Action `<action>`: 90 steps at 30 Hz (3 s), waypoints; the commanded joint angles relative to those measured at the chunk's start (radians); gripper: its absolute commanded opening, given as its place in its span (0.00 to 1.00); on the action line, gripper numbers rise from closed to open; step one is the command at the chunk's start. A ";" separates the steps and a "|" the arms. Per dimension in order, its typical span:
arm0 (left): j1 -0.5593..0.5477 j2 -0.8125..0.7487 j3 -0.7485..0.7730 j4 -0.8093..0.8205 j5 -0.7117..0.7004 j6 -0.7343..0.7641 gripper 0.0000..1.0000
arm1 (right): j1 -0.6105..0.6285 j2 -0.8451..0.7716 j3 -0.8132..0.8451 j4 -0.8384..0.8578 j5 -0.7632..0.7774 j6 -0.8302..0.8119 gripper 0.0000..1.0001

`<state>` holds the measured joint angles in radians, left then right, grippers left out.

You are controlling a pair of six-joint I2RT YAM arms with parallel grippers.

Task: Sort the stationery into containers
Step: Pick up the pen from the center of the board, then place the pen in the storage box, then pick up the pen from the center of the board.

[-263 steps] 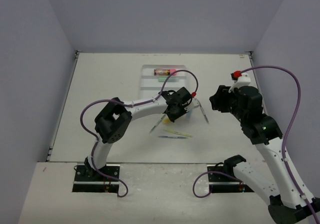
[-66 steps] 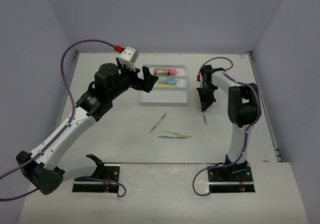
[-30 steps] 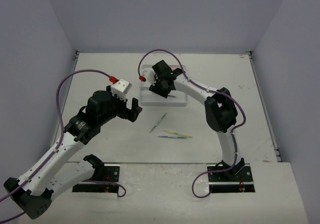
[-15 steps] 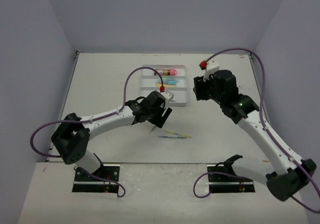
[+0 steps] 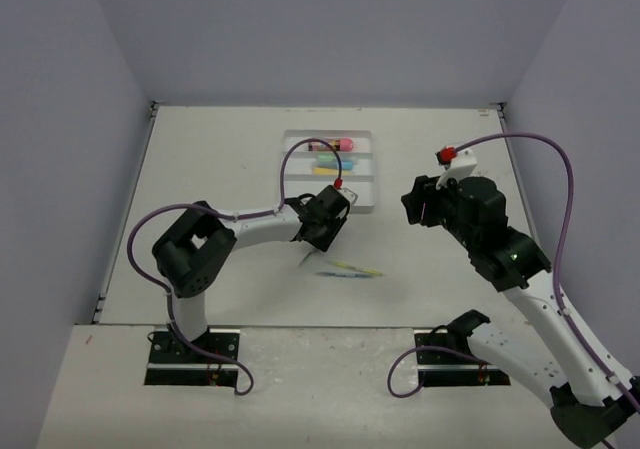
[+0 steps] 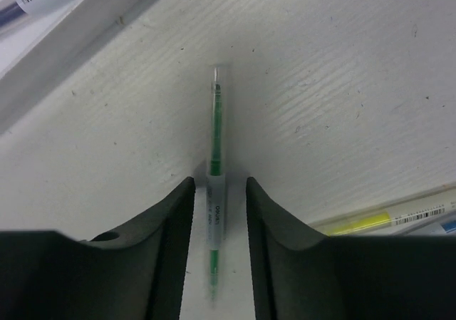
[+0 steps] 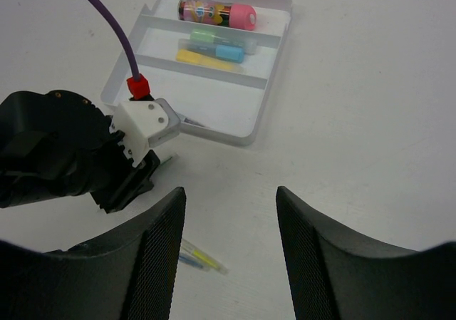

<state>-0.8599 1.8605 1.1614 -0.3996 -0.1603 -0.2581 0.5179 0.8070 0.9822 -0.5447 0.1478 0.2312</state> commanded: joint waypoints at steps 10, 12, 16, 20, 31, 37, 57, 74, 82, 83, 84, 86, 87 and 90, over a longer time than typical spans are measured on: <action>0.002 0.014 0.026 -0.006 0.003 0.051 0.00 | 0.001 -0.084 0.000 -0.017 0.022 0.014 0.54; 0.002 -0.010 0.042 -0.028 0.007 0.084 0.00 | 0.001 -0.086 0.000 -0.021 0.024 0.011 0.54; 0.001 -0.090 0.087 -0.083 0.062 0.236 0.00 | 0.001 -0.091 0.000 -0.026 0.027 0.006 0.53; 0.001 -0.165 0.141 -0.094 0.068 0.453 0.00 | 0.001 -0.101 -0.003 -0.021 0.026 -0.005 0.52; 0.159 0.059 0.379 -0.034 0.253 1.088 0.00 | 0.001 -0.098 -0.013 -0.003 -0.030 -0.023 0.51; 0.188 0.142 0.455 -0.013 0.321 1.118 0.21 | 0.001 -0.098 -0.004 -0.012 -0.042 -0.029 0.51; 0.297 -0.400 0.222 0.040 -0.373 0.136 1.00 | 0.321 0.400 0.030 -0.148 -0.163 -0.188 0.48; 0.293 -0.835 -0.183 -0.031 -0.015 0.100 1.00 | 0.449 0.900 0.161 -0.113 0.032 -0.222 0.39; 0.288 -0.941 -0.187 -0.063 -0.018 0.111 1.00 | 0.440 0.984 0.189 -0.112 0.010 -0.256 0.37; 0.288 -0.945 -0.184 -0.070 -0.020 0.113 1.00 | 0.437 0.992 0.192 -0.112 0.007 -0.258 0.37; 0.288 -0.949 -0.182 -0.078 -0.026 0.117 1.00 | 0.435 1.000 0.195 -0.112 0.001 -0.262 0.37; 0.288 -0.958 -0.181 -0.086 -0.032 0.119 1.00 | 0.433 1.016 0.201 -0.112 0.008 -0.269 0.37; 0.288 -0.966 -0.181 -0.091 -0.034 0.121 1.00 | 0.424 1.028 0.210 -0.113 0.015 -0.280 0.35; 0.288 -0.985 -0.190 -0.101 -0.040 0.127 1.00 | 0.412 1.054 0.225 -0.115 0.033 -0.306 0.25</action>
<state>-0.5701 0.9022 0.9676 -0.4778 -0.1891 -0.1455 0.9483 1.8297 1.1585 -0.6711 0.1467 -0.0245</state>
